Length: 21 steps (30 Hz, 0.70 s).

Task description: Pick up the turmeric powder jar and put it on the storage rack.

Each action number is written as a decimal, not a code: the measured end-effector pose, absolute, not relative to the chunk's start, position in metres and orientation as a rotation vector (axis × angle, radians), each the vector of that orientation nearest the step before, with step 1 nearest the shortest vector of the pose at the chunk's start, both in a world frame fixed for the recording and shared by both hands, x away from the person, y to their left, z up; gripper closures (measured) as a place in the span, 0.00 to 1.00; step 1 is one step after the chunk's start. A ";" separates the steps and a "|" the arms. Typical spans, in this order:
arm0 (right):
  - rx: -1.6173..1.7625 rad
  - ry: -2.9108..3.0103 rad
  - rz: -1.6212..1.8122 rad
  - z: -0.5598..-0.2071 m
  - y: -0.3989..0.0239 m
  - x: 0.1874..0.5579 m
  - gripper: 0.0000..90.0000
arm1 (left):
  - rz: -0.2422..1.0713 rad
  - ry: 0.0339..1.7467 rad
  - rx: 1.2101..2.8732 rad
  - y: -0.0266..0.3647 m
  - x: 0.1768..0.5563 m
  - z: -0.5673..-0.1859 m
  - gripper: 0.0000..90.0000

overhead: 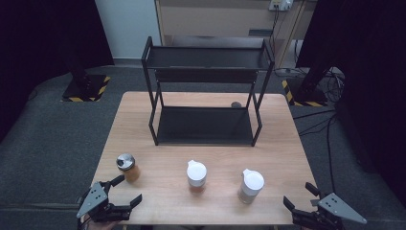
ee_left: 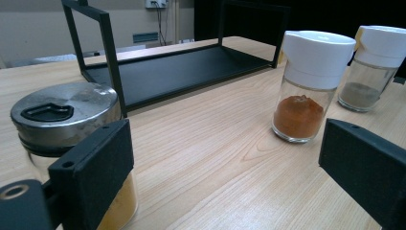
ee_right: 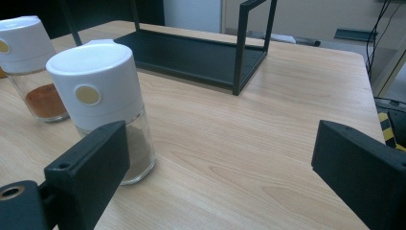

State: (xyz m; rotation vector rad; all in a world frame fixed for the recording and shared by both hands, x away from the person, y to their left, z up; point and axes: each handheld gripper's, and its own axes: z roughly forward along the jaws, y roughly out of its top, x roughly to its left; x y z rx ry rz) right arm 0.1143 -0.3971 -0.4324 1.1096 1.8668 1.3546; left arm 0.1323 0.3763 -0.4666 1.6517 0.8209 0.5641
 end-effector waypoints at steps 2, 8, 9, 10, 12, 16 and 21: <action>1.111 1.865 1.357 -0.432 -0.398 0.114 0.07 | 0.573 0.823 1.657 0.376 0.131 -0.465 0.04; 1.101 1.868 1.358 -0.432 -0.397 0.114 0.07 | 0.560 0.829 1.652 0.378 0.128 -0.461 0.05; 1.099 1.869 1.357 -0.432 -0.397 0.115 0.07 | 0.560 0.829 1.652 0.378 0.128 -0.461 0.05; 1.098 1.872 1.356 -0.432 -0.397 0.115 0.07 | 0.564 0.829 1.658 0.378 0.127 -0.458 0.05; 1.100 1.874 1.357 -0.432 -0.397 0.115 0.07 | 0.571 0.823 1.663 0.378 0.125 -0.454 0.05; 1.093 1.878 1.361 -0.432 -0.397 0.116 0.07 | 0.569 0.818 1.657 0.380 0.123 -0.449 0.05; 1.081 1.883 1.370 -0.432 -0.397 0.116 0.07 | 0.576 0.813 1.671 0.384 0.122 -0.438 0.05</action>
